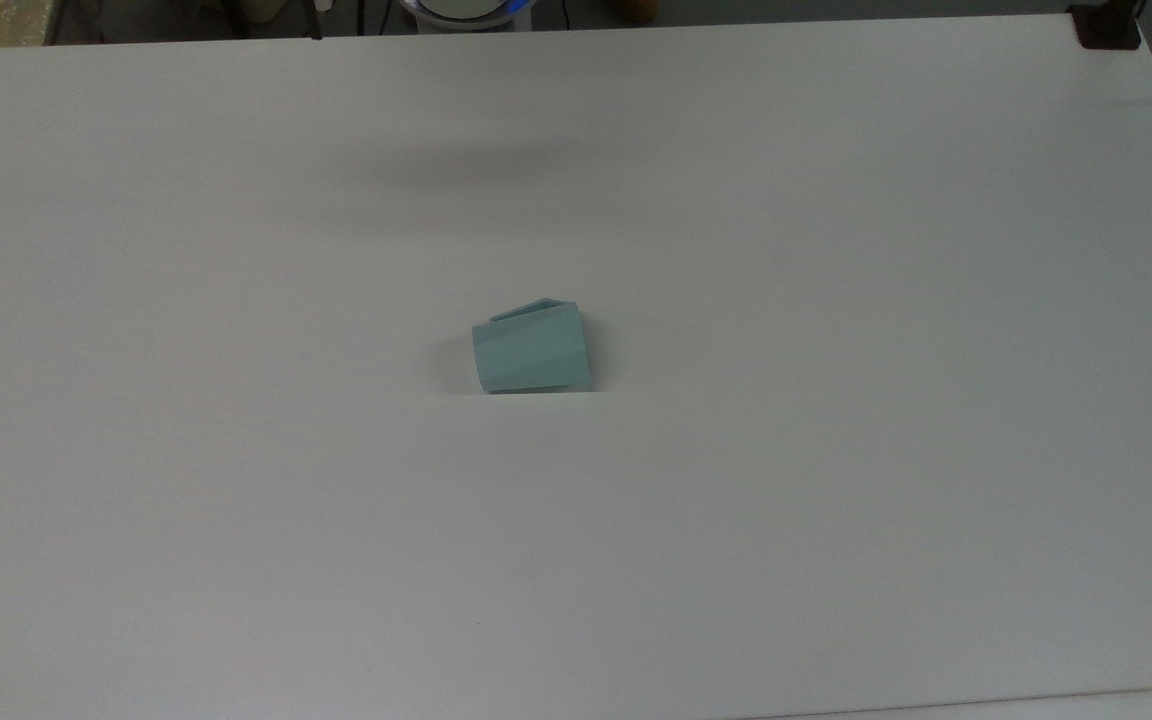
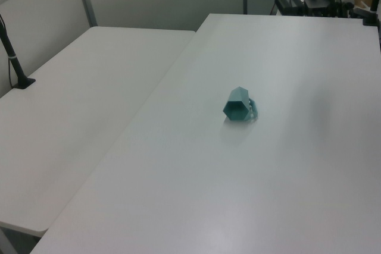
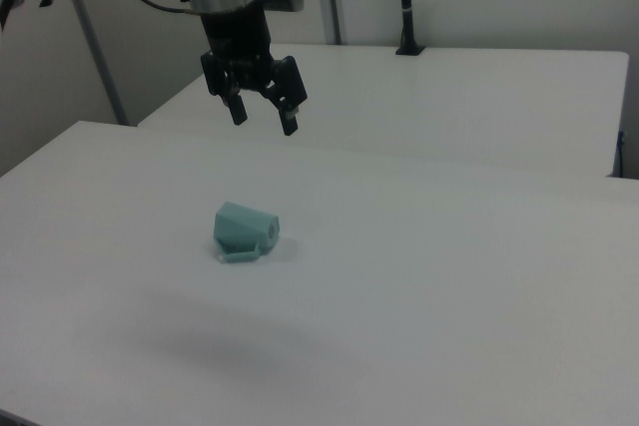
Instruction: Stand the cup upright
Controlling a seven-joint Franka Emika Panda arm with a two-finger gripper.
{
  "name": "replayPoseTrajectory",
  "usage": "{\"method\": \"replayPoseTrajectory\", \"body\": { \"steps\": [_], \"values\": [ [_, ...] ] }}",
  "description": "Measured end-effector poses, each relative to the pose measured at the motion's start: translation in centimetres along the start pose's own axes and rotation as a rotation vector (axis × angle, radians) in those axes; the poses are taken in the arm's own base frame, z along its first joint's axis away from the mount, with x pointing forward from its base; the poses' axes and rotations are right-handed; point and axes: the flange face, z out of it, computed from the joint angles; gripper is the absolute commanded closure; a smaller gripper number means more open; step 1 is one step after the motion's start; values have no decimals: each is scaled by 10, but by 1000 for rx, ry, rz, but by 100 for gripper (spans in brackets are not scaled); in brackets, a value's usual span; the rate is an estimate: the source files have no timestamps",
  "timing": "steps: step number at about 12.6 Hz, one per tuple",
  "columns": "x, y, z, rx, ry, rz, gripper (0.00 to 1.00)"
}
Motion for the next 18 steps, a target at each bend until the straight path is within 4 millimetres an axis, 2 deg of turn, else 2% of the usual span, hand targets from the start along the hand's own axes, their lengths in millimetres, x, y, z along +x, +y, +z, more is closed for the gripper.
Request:
{"method": "replayPoseTrajectory", "body": {
  "steps": [9, 12, 13, 15, 18],
  "values": [
    [-1, 0, 3, 3, -6, 0, 0],
    [0, -7, 3, 3, -6, -3, 0],
    [2, -14, 4, 3, -7, 2, 0],
    [4, -39, 4, -34, -2, -10, 0],
    [3, -97, 8, -136, 17, -25, 0]
  ]
}}
